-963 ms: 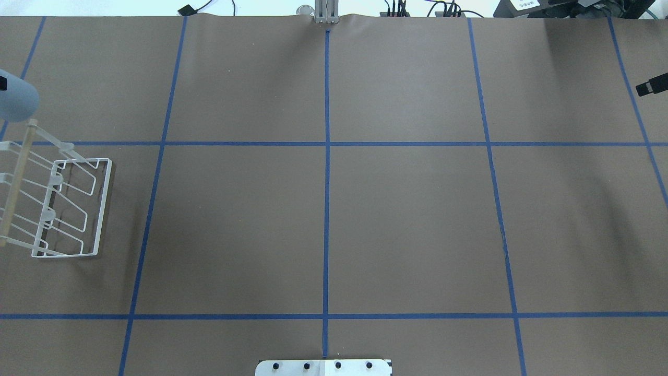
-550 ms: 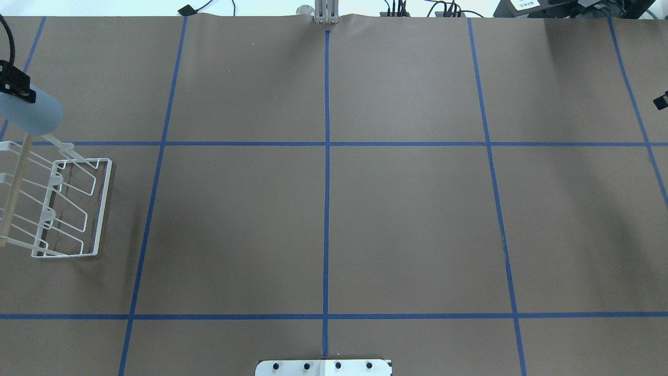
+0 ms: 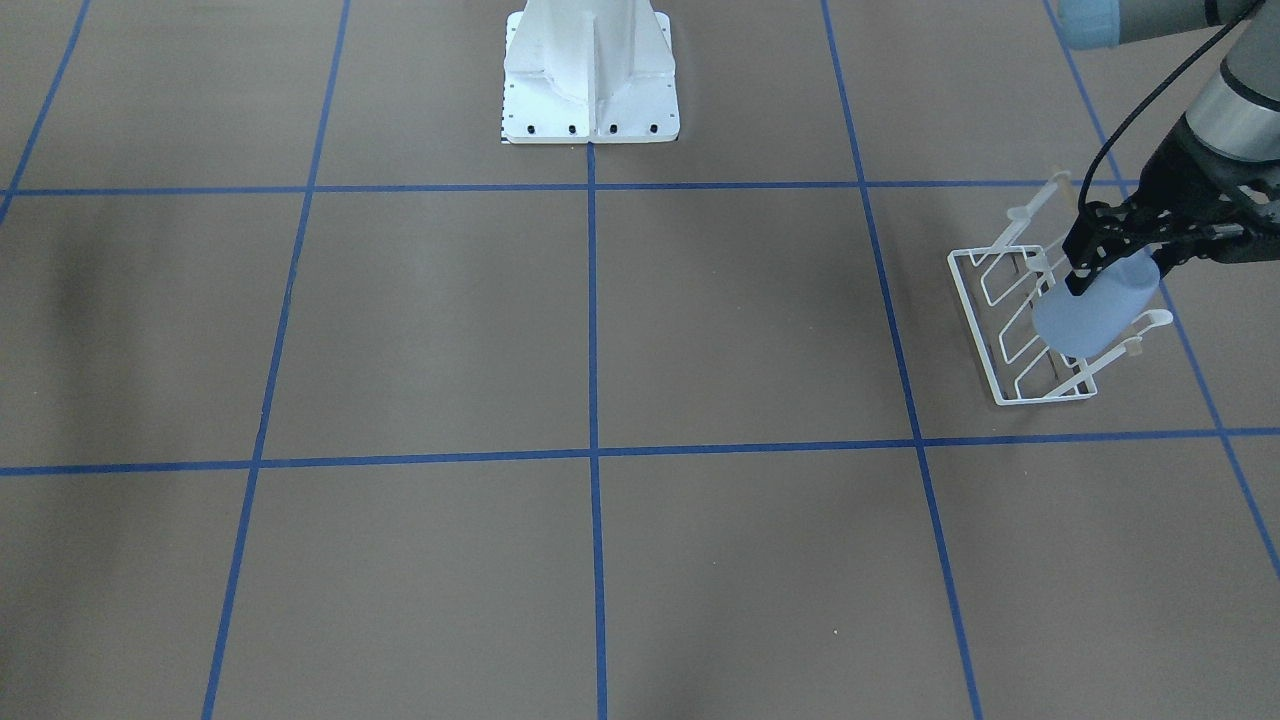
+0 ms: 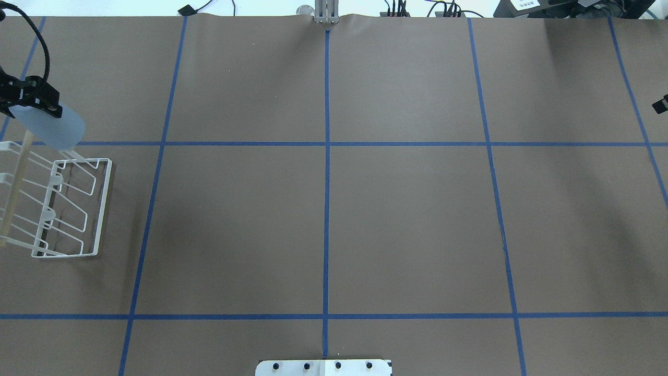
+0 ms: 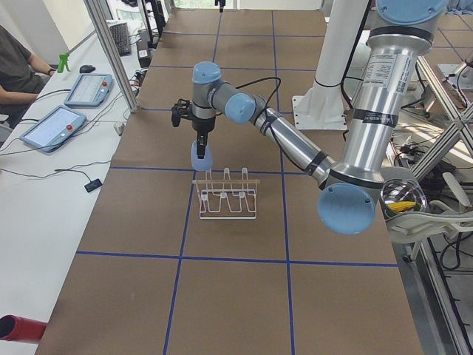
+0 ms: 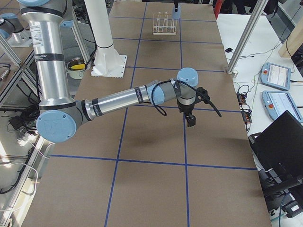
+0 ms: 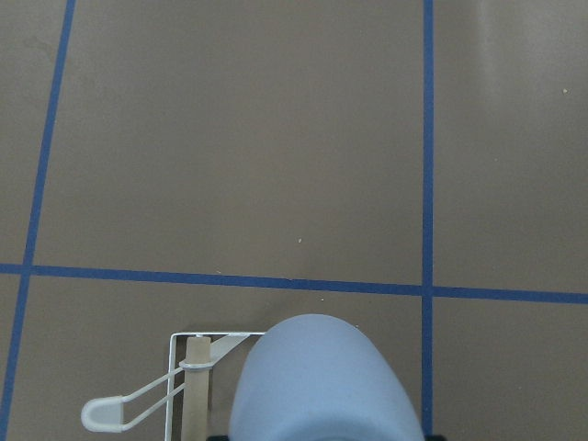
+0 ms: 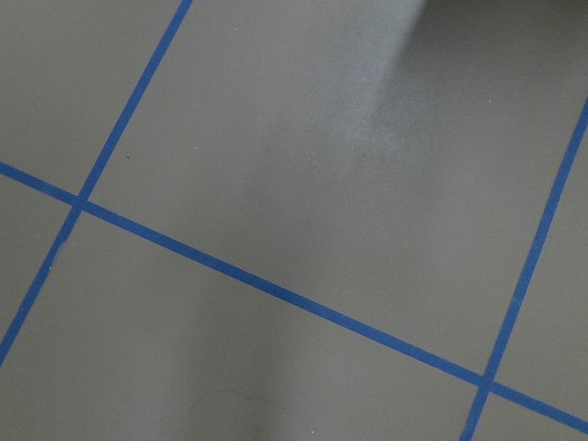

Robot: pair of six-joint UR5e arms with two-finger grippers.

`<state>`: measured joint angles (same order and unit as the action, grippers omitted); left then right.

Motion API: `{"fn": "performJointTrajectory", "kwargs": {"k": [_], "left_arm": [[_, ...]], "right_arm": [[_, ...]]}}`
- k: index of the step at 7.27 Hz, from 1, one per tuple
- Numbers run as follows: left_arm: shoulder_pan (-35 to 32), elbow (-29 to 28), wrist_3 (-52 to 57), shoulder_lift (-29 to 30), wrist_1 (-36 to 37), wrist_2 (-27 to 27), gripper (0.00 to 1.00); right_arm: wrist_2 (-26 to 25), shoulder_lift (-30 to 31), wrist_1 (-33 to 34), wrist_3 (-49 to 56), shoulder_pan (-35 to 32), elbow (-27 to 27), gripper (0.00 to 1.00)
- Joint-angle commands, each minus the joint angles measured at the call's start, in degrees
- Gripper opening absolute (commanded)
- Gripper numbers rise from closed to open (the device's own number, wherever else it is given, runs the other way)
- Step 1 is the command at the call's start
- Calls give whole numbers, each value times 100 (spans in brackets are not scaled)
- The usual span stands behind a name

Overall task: Hang cup on cup holder
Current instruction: 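Move the cup with the left gripper down onto a peg of the wire rack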

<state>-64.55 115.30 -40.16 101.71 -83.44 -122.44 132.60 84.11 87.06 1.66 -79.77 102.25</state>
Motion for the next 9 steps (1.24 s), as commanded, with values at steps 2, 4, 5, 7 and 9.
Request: {"fn": "performJointTrajectory", "kwargs": {"k": [2,4,5,7,9], "left_arm": [[109,-139,8,-28,-5,-8,0],[188,-411,8,7,-58,-61,0],[197,-508,8,16,-58,-70,0],[206,-675,25,51,-75,-157,0],[232,-894,25,190,-76,-403,24]], "right_arm": [[2,1,4,-25,5,-4,100],[2,9,4,-26,14,-4,100],[11,9,4,-26,23,-12,100],[2,9,4,-26,31,-12,100],[11,9,-4,-26,40,-12,100]]}}
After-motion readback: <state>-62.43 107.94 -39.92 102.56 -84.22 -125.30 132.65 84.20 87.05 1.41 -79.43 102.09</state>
